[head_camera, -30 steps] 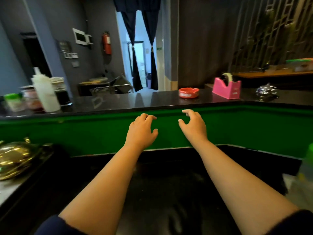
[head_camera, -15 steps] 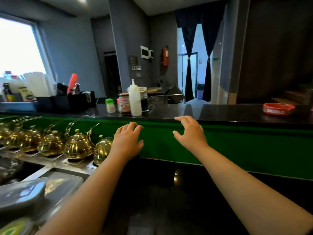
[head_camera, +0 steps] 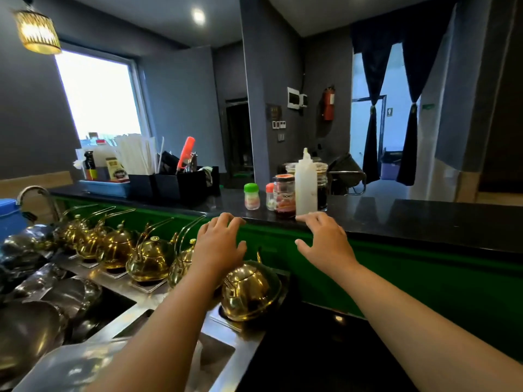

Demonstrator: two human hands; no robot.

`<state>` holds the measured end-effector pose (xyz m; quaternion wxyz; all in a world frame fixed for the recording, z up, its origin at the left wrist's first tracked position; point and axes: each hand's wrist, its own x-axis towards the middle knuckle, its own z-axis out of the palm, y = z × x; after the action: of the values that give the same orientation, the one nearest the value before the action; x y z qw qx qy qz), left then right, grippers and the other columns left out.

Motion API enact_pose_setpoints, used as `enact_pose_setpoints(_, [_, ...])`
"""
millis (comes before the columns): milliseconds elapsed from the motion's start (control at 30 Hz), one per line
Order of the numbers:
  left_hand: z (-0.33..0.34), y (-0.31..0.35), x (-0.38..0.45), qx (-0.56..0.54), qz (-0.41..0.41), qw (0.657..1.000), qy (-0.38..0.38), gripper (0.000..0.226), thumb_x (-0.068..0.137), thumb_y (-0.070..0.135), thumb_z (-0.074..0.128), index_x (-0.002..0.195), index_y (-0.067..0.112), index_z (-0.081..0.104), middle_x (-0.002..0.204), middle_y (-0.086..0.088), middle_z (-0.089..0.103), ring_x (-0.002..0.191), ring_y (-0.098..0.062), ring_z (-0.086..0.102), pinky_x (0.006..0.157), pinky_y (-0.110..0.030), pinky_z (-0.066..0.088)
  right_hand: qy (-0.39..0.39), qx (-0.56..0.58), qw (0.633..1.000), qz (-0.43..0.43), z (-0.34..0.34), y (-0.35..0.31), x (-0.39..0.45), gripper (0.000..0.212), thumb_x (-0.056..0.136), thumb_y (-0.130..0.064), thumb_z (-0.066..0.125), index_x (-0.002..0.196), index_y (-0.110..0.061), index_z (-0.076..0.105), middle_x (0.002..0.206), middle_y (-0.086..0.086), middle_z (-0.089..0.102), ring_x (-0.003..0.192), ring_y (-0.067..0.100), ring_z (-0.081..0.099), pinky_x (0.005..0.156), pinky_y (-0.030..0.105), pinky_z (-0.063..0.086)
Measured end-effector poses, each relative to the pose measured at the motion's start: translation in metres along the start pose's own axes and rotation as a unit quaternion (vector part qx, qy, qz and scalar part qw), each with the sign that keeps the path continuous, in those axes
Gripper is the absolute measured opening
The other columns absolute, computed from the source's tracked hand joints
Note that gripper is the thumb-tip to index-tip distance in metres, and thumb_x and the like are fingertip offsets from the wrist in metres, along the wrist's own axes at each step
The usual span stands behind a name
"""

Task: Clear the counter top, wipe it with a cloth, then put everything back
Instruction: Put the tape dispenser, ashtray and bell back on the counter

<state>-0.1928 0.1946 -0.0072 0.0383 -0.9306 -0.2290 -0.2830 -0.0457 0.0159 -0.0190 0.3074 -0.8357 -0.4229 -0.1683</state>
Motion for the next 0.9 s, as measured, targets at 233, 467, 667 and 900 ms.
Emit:
enact_pose_setpoints(233, [0.032,-0.054,0.062,-0.070,-0.008,0.997,-0.008,0.051,0.088,0.037,0.059,0.136,0.029,0.042,0.137,0.004,0.043,0.124,-0.017,0.045,0.100,-0.036,0.044,0.026,0.026,0.999,0.015,0.058,-0.030,0.056,0.048,0.088,-0.029,0.063,0.134,-0.027,0.050,0.125,-0.004,0.047,0.121,0.015,0.042,0.101,0.033,0.042])
enact_pose_setpoints(467, [0.068,-0.066,0.125,-0.183,-0.056,0.981,-0.017,0.058,0.086,0.033,0.062,0.138,0.026,0.037,0.135,0.000,0.043,0.117,-0.023,0.052,0.091,-0.044,0.050,0.071,-0.043,0.995,-0.060,0.092,-0.021,0.094,0.039,0.087,-0.007,0.062,0.125,-0.012,0.060,0.120,0.001,0.057,0.114,0.020,0.047,0.094,0.028,0.042])
enact_pose_setpoints(667, [0.094,-0.068,0.168,-0.258,-0.113,0.958,-0.053,0.074,0.085,0.032,0.067,0.145,0.025,0.026,0.138,-0.011,0.039,0.120,-0.030,0.049,0.096,-0.046,0.047,0.101,-0.063,0.985,-0.128,0.113,0.004,0.099,0.027,0.080,0.002,0.071,0.106,-0.004,0.071,0.095,0.006,0.067,0.091,0.022,0.059,0.078,0.034,0.055])
enact_pose_setpoints(900, [0.119,-0.057,0.202,-0.319,-0.155,0.930,-0.094,0.093,0.081,0.034,0.074,0.151,0.016,0.016,0.135,-0.011,0.054,0.122,-0.028,0.052,0.097,-0.040,0.043,0.151,0.002,0.984,-0.094,0.123,0.008,0.094,0.025,0.077,0.003,0.072,0.101,-0.003,0.073,0.093,0.006,0.066,0.092,0.020,0.061,0.086,0.017,0.043])
